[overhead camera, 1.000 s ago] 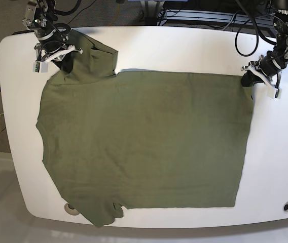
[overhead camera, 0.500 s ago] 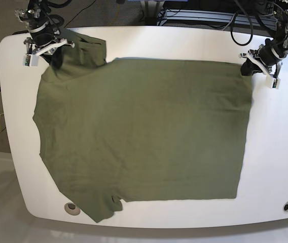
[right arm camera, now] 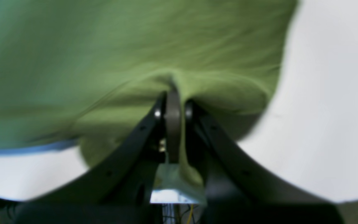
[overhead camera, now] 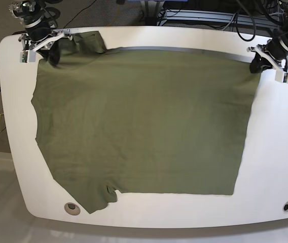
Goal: Fold the T-shirt properly
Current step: 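Lift the shoulder edge with both grippers and pull it toward the robot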
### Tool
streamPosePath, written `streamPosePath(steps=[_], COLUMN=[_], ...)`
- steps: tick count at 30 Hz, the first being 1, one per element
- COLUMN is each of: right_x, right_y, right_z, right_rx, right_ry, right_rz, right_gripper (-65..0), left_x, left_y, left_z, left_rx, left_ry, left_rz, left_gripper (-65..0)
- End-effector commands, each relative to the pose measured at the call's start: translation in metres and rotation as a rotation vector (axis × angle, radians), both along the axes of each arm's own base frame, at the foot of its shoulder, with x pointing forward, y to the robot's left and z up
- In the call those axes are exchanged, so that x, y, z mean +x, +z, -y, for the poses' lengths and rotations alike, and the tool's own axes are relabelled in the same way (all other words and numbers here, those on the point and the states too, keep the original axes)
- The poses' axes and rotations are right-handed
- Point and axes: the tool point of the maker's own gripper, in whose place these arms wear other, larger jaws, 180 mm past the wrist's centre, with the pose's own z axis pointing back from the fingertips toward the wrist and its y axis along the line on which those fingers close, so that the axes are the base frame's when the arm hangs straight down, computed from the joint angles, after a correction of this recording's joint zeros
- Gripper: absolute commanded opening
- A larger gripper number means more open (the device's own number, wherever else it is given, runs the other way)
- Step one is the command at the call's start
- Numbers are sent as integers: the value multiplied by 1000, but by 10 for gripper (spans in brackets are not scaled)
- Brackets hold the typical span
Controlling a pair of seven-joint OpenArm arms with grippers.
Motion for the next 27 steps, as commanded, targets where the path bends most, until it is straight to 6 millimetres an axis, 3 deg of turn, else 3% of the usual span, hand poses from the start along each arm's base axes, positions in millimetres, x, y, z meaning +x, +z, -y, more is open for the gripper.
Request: streamPosePath(steps=[1, 3, 5, 9, 21, 27], right_x=[5, 6, 12, 15, 18, 27], right_y=[16, 19, 36, 44, 57, 56], right_z=[3, 4, 6, 6, 4, 10], right_rx=[-24, -28, -46, -43, -46, -42], right_ry=[8, 12, 29, 33, 45, 21], right_rz=[44, 49, 98, 120, 163, 184], right_gripper=[-650, -650, -650, -650, -650, -650], left_x=[3, 3, 0, -2, -3, 11], left_y=[16, 20, 32, 36, 44, 52], left_z=[-4, -5, -8, -2, 11, 11], left_rx=[11, 14, 30, 27, 14, 20], left_ry=[0, 2, 6, -8, -37, -49], left_rz=[54, 67, 100, 109, 127, 158], left_gripper=[-650, -650, -650, -650, -650, -650])
